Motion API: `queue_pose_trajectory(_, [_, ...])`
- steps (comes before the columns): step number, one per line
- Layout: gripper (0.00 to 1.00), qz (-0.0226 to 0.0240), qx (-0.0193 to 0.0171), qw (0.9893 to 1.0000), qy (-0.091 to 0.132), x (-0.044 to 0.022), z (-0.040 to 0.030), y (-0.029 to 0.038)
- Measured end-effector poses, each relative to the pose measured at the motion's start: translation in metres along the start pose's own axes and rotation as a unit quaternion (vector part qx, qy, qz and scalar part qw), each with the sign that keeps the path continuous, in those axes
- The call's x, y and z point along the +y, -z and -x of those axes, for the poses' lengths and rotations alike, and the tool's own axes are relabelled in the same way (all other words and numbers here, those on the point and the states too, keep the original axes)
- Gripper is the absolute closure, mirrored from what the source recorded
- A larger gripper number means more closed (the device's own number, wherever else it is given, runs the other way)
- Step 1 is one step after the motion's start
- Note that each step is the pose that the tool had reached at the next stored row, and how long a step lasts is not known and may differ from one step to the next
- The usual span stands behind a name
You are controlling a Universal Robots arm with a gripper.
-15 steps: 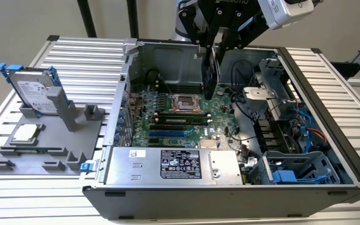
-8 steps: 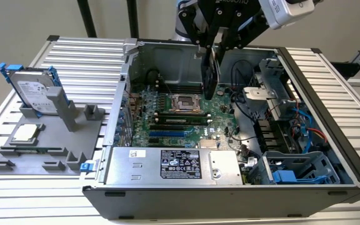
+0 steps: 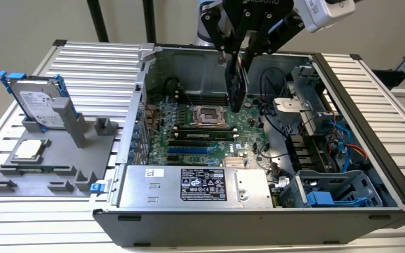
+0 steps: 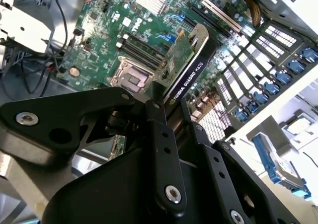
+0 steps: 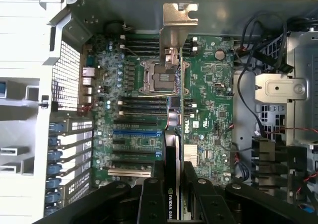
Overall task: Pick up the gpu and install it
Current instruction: 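Insert the gpu into the slot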
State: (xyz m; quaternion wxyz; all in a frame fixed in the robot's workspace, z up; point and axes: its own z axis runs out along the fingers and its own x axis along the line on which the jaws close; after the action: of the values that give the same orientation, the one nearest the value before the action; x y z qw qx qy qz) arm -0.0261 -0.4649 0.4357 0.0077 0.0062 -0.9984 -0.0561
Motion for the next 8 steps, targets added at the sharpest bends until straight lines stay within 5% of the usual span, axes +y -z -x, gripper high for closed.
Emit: queue_pose_trajectory(8, [1.00, -0.0003, 0.0023, 0.9998, 0.020, 0.0000, 0.0000, 0.0000])
